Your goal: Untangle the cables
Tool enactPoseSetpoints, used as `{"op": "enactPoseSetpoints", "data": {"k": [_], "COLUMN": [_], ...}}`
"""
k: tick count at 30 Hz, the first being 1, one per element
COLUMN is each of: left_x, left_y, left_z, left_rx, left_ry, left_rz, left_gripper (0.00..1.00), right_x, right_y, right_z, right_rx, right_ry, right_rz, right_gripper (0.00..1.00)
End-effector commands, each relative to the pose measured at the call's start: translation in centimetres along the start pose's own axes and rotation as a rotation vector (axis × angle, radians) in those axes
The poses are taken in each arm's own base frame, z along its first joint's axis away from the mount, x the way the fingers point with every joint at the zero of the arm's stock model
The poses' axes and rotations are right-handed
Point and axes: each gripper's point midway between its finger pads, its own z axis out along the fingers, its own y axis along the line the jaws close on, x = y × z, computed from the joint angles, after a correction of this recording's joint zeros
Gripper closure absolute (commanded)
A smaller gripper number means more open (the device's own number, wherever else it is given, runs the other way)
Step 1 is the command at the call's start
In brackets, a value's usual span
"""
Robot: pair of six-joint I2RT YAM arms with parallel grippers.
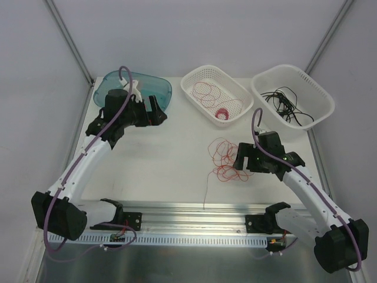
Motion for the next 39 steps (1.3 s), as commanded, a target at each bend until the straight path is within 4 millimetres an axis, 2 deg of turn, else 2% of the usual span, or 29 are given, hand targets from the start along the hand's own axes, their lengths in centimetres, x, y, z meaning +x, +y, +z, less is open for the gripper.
{"op": "enactPoseSetpoints", "data": {"k": [1,2,4,7,10,13,16,23,26,27,28,29,30,31,32,34,35,36,38,39], "left_x": [4.2,6.2,8.3,13.3,15.1,17.4,17.8,17.4,17.2,17.2,17.2,17.0,17.0,16.8,16.6,16.3,16.2,16.2,15.9,15.7], "left_y": [-2.1,-1.9,-1.5,0.7,1.4,2.1,2.0,1.5,1.1,1.0,0.8,0.7,0.6,0.5,0.4,0.3,0.3,0.2,0.2,0.1], "left_z": [-1.1,-1.5,-2.0,-2.6,-3.4,-3.7,-3.8,-4.0,-4.1,-4.2,-4.2,-4.3,-4.4,-4.4,-4.5,-4.5,-4.4,-4.3,-4.2,-4.2], "left_rx": [0.076,0.079,0.083,0.044,0.032,0.023,0.027,0.048,0.062,0.067,0.076,0.079,0.082,0.087,0.09,0.091,0.09,0.09,0.088,0.091], "left_ry": [0.067,0.096,0.127,0.202,0.213,0.247,0.254,0.247,0.247,0.248,0.248,0.243,0.241,0.238,0.233,0.227,0.227,0.23,0.227,0.225], "left_rz": [-0.011,-0.02,-0.023,-0.046,-0.062,-0.098,-0.119,-0.122,-0.129,-0.132,-0.136,-0.136,-0.138,-0.14,-0.138,-0.136,-0.134,-0.13,-0.127,-0.125], "left_gripper": [0.01,0.01,0.01,0.01,0.01,0.01,0.01,0.01,0.01,0.01,0.01,0.01,0.01,0.01,0.01,0.01,0.01,0.01,0.01,0.01], "right_x": [-2.0,-2.1,-2.5,-2.9,-3.4,-2.6,-2.1,-0.9,-0.2,-0.2,-0.2,-0.5,-1.3,-1.3,-2.8,-4.0,-6.0,-7.1,-8.2,-10.4], "right_y": [0.7,0.6,-0.2,-2.6,-4.5,-5.8,-6.3,-6.9,-7.5,-7.5,-7.4,-7.4,-7.2,-7.1,-6.6,-5.6,-4.4,-3.3,-1.2,1.2], "right_z": [0.2,0.3,0.5,0.4,-0.1,0.3,1.6,4.5,5.4,5.5,5.3,5.0,4.3,3.7,2.7,0.6,-0.9,-2.1,-4.6,-6.9], "right_rx": [0.008,0.018,0.067,0.214,0.33,0.376,0.362,0.357,0.379,0.38,0.376,0.373,0.364,0.366,0.362,0.337,0.306,0.275,0.22,0.153], "right_ry": [-0.055,-0.057,-0.064,-0.061,-0.093,-0.08,-0.062,-0.014,0.014,0.014,0.01,-0.003,-0.036,-0.038,-0.079,-0.115,-0.168,-0.197,-0.234,-0.303], "right_rz": [-0.013,-0.018,-0.023,-0.008,0.055,0.123,0.187,0.253,0.25,0.245,0.239,0.232,0.21,0.19,0.169,0.098,0.078,0.052,-0.025,-0.06], "right_gripper": [0.09,0.09,0.13,0.17,0.21,0.27,0.31,0.41,0.52,0.61,0.66,0.72,0.86,0.91,0.99,0.99,0.99,0.99,0.99,0.99]}}
